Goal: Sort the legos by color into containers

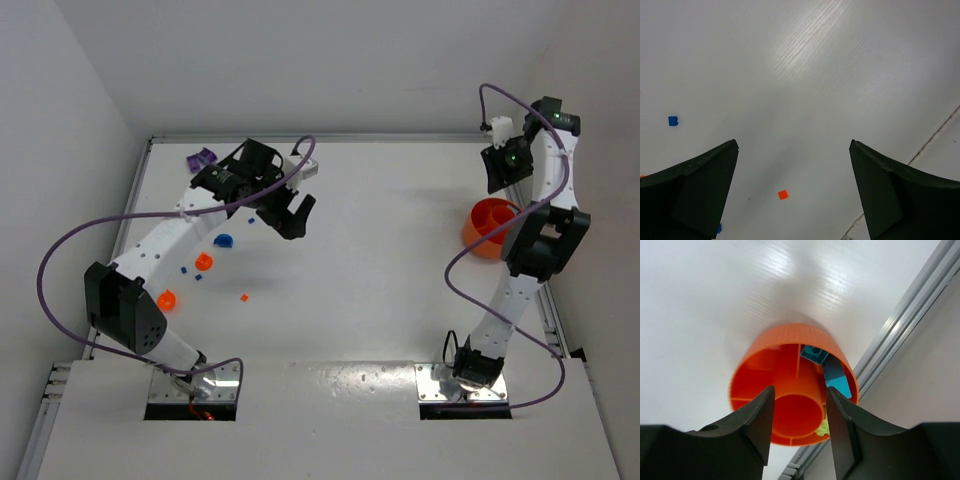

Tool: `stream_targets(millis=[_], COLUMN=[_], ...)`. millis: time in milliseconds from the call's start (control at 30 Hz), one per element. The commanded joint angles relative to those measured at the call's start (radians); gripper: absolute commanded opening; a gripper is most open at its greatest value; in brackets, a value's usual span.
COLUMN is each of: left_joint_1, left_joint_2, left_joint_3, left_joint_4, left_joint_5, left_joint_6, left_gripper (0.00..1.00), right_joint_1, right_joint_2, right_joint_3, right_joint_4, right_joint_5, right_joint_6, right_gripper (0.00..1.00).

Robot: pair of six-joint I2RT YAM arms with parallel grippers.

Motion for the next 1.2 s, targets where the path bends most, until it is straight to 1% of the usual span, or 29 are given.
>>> stream_targets(millis=[0, 100, 167, 200, 233, 300, 333, 400, 433, 467, 533, 567, 633, 667, 700, 733, 767, 800, 867, 900, 933, 967, 1033, 1067, 1100, 1133, 1167], left_joint_1=[0.034, 0.122, 0.166, 0.191, 0.244, 0.297, 0.348, 0.407, 0.438, 0.508, 0.579, 0.637, 0.677, 0.689, 0.700, 0.700, 0.700, 0.685, 0.651, 0.641, 0.640, 0.627, 0.616, 0.616, 0.616, 0.616, 0.616], left_joint_2=[-0.071, -0.100, -0.122, -0.131, -0.131, -0.131, -0.131, -0.110, -0.099, -0.070, -0.024, 0.043, 0.119, 0.183, 0.209, 0.229, 0.248, 0.265, 0.323, 0.347, 0.375, 0.435, 0.501, 0.568, 0.604, 0.637, 0.673], left_joint_3=[0.038, 0.001, -0.008, -0.022, -0.022, -0.044, -0.044, -0.044, -0.044, -0.044, -0.018, 0.032, 0.097, 0.160, 0.185, 0.198, 0.209, 0.228, 0.251, 0.295, 0.323, 0.353, 0.456, 0.497, 0.586, 0.631, 0.677], left_joint_4=[0.013, 0.013, 0.013, 0.013, 0.013, 0.013, 0.013, -0.003, -0.013, -0.013, 0.007, 0.007, 0.027, 0.039, 0.061, 0.134, 0.171, 0.208, 0.291, 0.300, 0.300, 0.300, 0.300, 0.300, 0.288, 0.288, 0.279], left_joint_5=[-0.027, -0.027, -0.036, -0.036, -0.036, -0.036, -0.047, -0.047, -0.047, -0.032, -0.022, -0.009, -0.008, -0.045, -0.073, -0.138, -0.139, -0.207, -0.280, -0.312, -0.312, -0.276, -0.230, -0.196, -0.129, -0.128, -0.140], left_joint_6=[-0.018, -0.018, -0.007, 0.003, 0.026, 0.046, 0.081, 0.125, 0.167, 0.186, 0.200, 0.200, 0.188, 0.138, 0.107, 0.033, 0.007, -0.018, -0.074, -0.087, -0.096, -0.105, -0.105, -0.073, -0.064, -0.064, -0.111], left_gripper=[1.00, 1.00, 1.00, 1.00, 1.00, 1.00, 1.00, 1.00, 1.00, 1.00, 1.00, 1.00, 0.95, 0.92, 0.92, 0.91, 0.91, 0.91, 0.91, 0.91, 0.91, 0.91, 0.90, 0.90, 0.93, 0.93, 0.94], right_joint_1=[0.008, 0.018, 0.027, 0.027, 0.037, 0.038, 0.048, 0.059, 0.059, 0.068, 0.068, 0.077, 0.077, 0.077, 0.077, 0.087, 0.087, 0.087, 0.087, 0.087, 0.087, 0.087, 0.087, 0.087, 0.087, 0.087, 0.087], right_joint_2=[-0.199, -0.324, -0.366, -0.384, -0.401, -0.441, -0.453, -0.473, -0.496, -0.507, -0.527, -0.539, -0.539, -0.550, -0.550, -0.550, -0.550, -0.550, -0.538, -0.538, -0.524, -0.524, -0.515, -0.515, -0.498, -0.487, -0.465], right_joint_3=[0.015, -0.057, -0.097, -0.116, -0.155, -0.186, -0.215, -0.247, -0.287, -0.310, -0.379, -0.408, -0.429, -0.448, -0.448, -0.465, -0.465, -0.477, -0.499, -0.499, -0.499, -0.511, -0.534, -0.546, -0.546, -0.531, -0.531], right_joint_4=[-0.008, -0.028, -0.028, -0.028, -0.028, -0.028, -0.028, -0.019, -0.003, 0.007, 0.037, 0.037, 0.046, 0.046, 0.055, 0.069, 0.069, 0.069, 0.089, 0.089, 0.089, 0.101, 0.115, 0.127, 0.127, 0.127, 0.112], right_joint_5=[-0.152, -0.281, -0.326, -0.347, -0.376, -0.404, -0.418, -0.429, -0.429, -0.429, -0.418, -0.407, -0.407, -0.398, -0.398, -0.398, -0.398, -0.398, -0.398, -0.389, -0.389, -0.389, -0.380, -0.380, -0.380, -0.380, -0.380], right_joint_6=[0.040, 0.073, 0.086, 0.086, 0.115, 0.133, 0.144, 0.167, 0.167, 0.181, 0.195, 0.208, 0.219, 0.245, 0.255, 0.276, 0.285, 0.285, 0.310, 0.319, 0.328, 0.328, 0.328, 0.328, 0.337, 0.337, 0.337], right_gripper=[0.45, 0.46, 0.51, 0.70, 0.74, 0.75, 0.75, 0.75, 0.77, 0.79, 0.81, 0.81, 0.81, 0.81, 0.81, 0.81, 0.81, 0.81, 0.81, 0.81, 0.81, 0.81, 0.81, 0.81, 0.81, 0.81, 0.81])
